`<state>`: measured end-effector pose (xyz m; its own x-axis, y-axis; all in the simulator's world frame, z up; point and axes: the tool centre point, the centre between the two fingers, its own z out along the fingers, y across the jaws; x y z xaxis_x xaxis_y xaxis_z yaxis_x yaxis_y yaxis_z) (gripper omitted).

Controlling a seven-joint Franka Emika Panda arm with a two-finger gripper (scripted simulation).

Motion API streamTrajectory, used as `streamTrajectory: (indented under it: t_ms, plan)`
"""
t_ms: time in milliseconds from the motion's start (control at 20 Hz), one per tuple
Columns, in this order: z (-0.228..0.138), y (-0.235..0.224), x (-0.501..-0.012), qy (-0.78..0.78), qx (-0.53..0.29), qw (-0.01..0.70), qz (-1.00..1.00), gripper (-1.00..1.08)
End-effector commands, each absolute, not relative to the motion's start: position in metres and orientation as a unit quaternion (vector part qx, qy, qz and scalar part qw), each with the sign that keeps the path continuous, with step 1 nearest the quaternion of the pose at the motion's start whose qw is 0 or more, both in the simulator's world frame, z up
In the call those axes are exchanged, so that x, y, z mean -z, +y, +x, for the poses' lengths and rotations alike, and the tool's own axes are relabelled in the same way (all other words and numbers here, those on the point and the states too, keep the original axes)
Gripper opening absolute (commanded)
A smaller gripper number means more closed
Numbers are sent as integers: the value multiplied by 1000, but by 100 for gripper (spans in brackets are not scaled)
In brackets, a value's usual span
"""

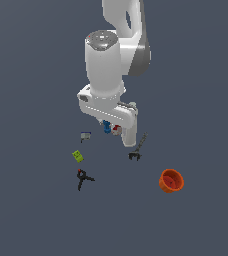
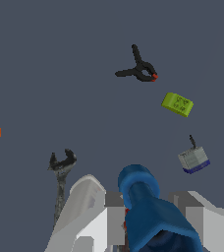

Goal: Pick up a designated object from a clutter of objects.

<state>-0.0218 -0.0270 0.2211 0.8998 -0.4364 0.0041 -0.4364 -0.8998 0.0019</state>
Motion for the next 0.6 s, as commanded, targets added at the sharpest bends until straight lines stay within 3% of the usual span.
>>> streamTrajectory:
  t_ms: [0, 550]
  plan:
    - [-9, -24, -243, -224, -1, 1, 975, -100]
    - [40, -11, -322, -223, -1, 1, 975, -100]
